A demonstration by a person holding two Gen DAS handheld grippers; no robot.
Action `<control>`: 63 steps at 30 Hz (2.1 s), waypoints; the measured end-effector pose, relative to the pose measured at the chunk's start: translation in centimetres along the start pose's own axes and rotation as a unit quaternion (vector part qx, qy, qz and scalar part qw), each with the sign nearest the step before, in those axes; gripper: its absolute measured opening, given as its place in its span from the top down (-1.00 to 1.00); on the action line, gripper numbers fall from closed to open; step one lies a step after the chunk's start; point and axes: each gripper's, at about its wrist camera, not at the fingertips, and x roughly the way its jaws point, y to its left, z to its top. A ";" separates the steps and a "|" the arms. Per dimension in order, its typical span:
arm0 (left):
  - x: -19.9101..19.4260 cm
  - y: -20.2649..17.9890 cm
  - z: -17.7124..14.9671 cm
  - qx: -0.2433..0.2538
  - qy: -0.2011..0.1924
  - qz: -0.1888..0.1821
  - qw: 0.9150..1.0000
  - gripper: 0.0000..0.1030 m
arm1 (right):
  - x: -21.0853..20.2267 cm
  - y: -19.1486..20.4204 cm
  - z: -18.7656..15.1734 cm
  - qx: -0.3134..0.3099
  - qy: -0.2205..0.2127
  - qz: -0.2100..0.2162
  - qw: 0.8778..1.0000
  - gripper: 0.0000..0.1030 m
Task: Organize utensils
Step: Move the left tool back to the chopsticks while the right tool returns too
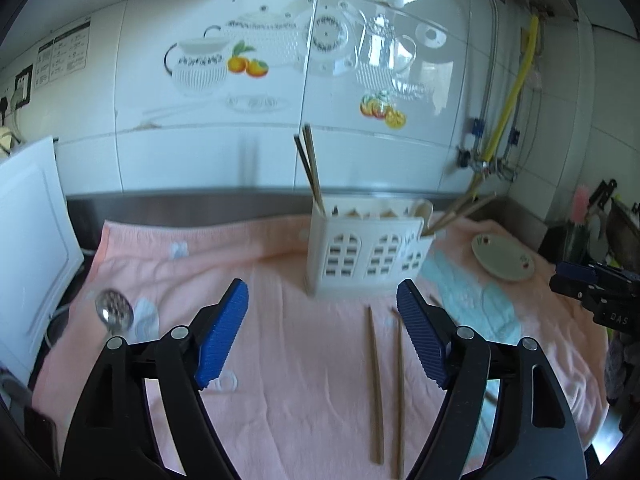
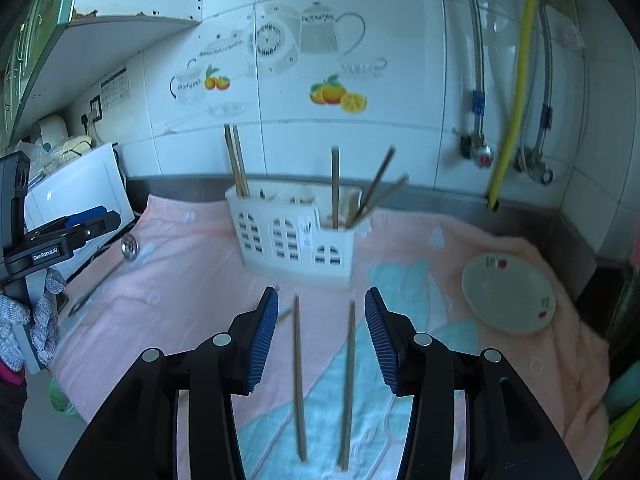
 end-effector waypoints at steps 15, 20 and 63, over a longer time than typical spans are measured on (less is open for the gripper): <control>0.2 0.3 -6.3 -0.019 0.047 0.004 0.999 -0.48 | 3.8 -1.0 -8.6 0.026 0.070 -0.009 0.997 0.28; 0.2 0.7 -7.3 -0.028 0.056 0.003 0.998 -0.48 | 5.7 -1.2 -9.9 0.034 0.092 -0.007 0.995 0.39; 6.8 -4.7 -12.1 0.013 0.167 -0.051 0.984 0.50 | 7.0 -2.3 -10.3 0.036 0.101 -0.032 0.994 0.88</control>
